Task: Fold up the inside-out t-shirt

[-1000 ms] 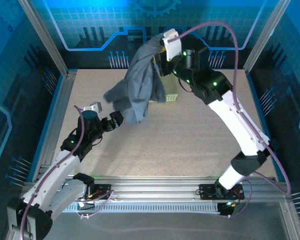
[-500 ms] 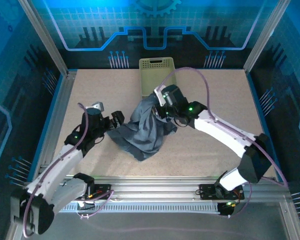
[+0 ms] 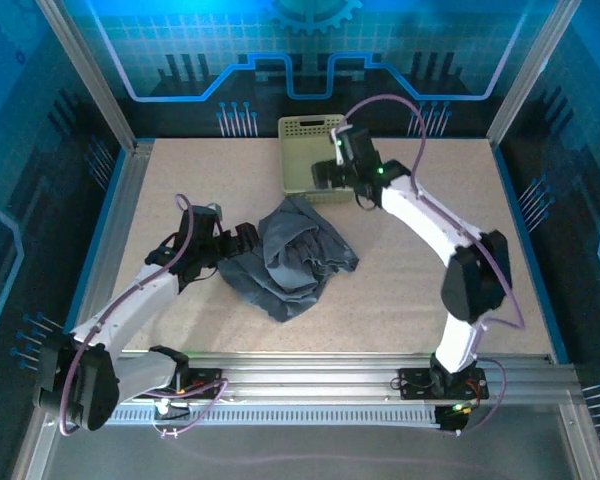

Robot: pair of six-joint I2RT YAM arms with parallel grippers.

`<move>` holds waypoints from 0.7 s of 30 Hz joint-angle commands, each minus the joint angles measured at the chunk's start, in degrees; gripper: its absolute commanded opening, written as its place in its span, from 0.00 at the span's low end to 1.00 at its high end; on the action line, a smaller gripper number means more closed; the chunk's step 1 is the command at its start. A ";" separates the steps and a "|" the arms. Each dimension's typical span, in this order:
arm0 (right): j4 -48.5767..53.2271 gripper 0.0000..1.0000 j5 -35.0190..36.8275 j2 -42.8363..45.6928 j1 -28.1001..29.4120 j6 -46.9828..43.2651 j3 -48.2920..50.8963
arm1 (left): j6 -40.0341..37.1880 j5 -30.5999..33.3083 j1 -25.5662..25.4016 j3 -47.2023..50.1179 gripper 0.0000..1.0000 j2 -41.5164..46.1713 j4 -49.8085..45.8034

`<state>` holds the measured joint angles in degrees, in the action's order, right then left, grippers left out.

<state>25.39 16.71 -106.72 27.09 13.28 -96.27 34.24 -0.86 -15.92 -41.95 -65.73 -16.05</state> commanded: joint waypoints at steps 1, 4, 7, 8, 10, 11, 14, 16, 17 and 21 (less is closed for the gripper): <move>9.05 0.95 3.18 -12.22 -3.85 2.49 -11.00 | 0.39 -1.17 0.06 -0.44 0.99 0.48 -1.13; 14.78 0.92 1.07 -21.88 -6.85 2.76 -22.52 | 0.07 -0.89 -0.05 0.11 0.99 1.63 -1.93; 17.98 0.92 -0.75 -29.51 -8.22 2.11 -31.05 | -0.09 -0.26 -0.03 0.88 0.99 2.71 -2.40; 18.50 0.92 -1.13 -31.14 -8.32 2.05 -32.99 | -0.05 -0.23 -0.06 1.20 0.99 2.97 -2.40; 20.20 0.91 -1.83 -34.72 -8.62 2.54 -37.00 | 0.23 -0.11 -0.07 1.82 0.99 3.15 -2.23; 21.03 0.89 -2.34 -36.21 -8.78 2.95 -38.68 | 0.32 -0.08 -0.10 2.04 0.99 3.11 -2.07; 23.13 0.81 -3.11 -38.65 -9.46 5.66 -41.54 | 0.75 -0.10 -0.07 2.32 0.99 2.75 -1.70; 23.69 0.76 -0.67 -38.28 -10.06 8.48 -40.35 | 0.65 -0.11 -0.07 2.26 0.99 2.70 -1.70; 23.97 0.75 0.38 -37.83 -10.45 10.00 -39.40 | 0.51 -0.04 -0.07 2.18 0.99 2.63 -1.78; 23.21 0.64 3.83 -33.91 -13.43 16.21 -31.58 | 0.06 0.56 -0.08 2.23 0.99 2.72 -2.09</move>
<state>46.26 17.19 -144.18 16.82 23.24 -131.98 34.44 -0.91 -15.92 -40.36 -63.51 -16.93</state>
